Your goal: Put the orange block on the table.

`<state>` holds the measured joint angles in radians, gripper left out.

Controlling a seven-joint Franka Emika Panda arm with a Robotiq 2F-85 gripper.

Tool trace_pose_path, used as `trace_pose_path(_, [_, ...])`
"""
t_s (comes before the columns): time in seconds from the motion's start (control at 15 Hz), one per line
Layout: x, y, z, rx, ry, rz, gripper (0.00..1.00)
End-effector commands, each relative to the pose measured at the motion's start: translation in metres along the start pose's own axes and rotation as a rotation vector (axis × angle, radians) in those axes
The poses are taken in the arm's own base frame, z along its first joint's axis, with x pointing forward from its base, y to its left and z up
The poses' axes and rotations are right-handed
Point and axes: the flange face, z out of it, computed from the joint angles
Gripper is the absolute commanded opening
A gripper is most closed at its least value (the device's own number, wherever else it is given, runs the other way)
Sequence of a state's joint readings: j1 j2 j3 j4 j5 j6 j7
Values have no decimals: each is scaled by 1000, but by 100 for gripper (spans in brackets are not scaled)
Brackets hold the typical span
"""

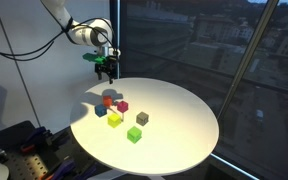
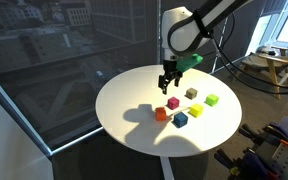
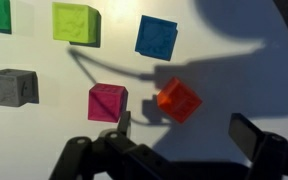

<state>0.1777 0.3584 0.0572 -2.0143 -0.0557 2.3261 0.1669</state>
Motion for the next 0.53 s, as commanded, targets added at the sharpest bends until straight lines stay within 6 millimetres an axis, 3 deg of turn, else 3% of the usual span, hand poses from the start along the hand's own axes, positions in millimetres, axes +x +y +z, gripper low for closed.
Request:
trace_pose_path(0.0, [-22, 7, -20, 19, 13, 1, 100])
trace_pose_path(0.47, [-50, 6, -42, 14, 18, 9, 100])
